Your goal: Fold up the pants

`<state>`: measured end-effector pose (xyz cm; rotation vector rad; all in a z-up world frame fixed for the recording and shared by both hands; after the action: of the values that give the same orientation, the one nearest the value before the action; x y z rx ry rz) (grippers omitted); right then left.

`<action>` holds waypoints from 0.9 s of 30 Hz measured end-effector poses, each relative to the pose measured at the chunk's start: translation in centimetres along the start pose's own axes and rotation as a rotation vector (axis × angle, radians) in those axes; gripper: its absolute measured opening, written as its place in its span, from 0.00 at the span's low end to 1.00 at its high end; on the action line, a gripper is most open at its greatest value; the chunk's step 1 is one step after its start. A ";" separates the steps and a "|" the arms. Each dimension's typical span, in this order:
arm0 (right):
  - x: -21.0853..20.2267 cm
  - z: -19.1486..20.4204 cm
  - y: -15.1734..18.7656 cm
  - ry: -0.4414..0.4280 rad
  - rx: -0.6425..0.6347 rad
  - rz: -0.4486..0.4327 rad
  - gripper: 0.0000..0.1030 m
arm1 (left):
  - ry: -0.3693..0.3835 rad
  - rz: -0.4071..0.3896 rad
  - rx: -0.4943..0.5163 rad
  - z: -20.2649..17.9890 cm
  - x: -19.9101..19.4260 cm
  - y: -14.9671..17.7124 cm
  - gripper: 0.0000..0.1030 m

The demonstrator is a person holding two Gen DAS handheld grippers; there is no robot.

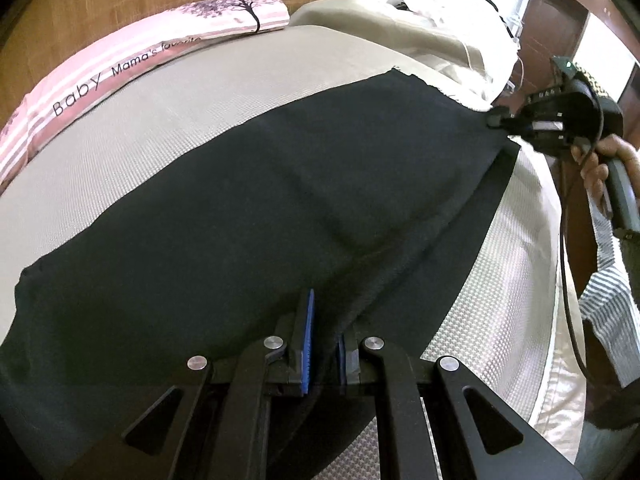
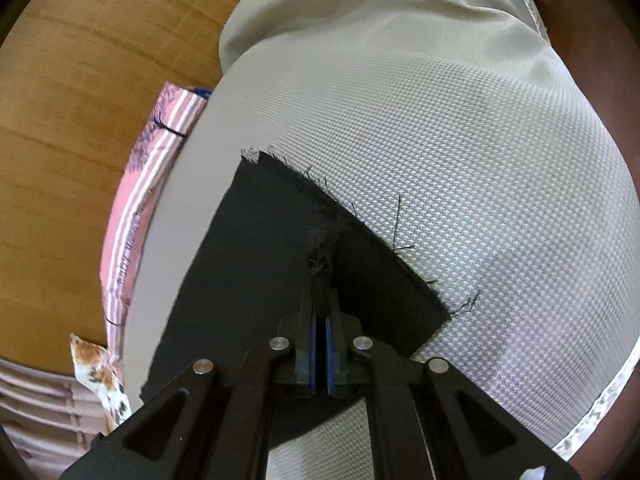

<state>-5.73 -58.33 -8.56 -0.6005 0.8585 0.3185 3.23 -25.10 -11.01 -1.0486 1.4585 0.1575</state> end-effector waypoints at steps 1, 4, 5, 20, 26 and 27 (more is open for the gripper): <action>-0.5 0.2 -0.1 -0.001 -0.009 -0.012 0.03 | -0.004 -0.002 0.012 -0.2 -0.1 0.1 0.10; -1.7 0.7 -0.3 0.022 -0.056 -0.041 0.03 | 0.021 -0.001 0.040 -0.9 -0.3 -0.1 0.10; -2.0 0.5 -0.2 0.032 -0.057 -0.042 0.03 | 0.030 0.001 0.047 -1.1 -0.4 0.0 0.10; -1.2 -2.4 2.0 0.094 0.001 -0.023 0.02 | 0.075 0.073 0.040 -1.2 -0.6 0.5 0.25; -3.6 -2.7 1.4 0.238 -0.045 -0.050 0.19 | 0.174 0.043 -0.044 1.1 -4.9 0.7 0.45; -4.3 -2.5 1.2 0.250 -0.055 -0.068 0.19 | 0.166 0.026 -0.070 2.0 -5.6 0.6 0.46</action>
<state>-10.51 -59.06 -6.87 -0.7295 1.0692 0.2080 3.28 -20.67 -6.96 -1.1213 1.6268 0.1442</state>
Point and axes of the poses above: each gripper's, at about its wrist camera, not at the fingertips, and x roughly the way its jaws point, z to its left, y to its underside, the point moved 5 cm from there along x, roughly the way its jaws point, and after that the axes turned 11 degrees about -x, right-handed, at the moved point
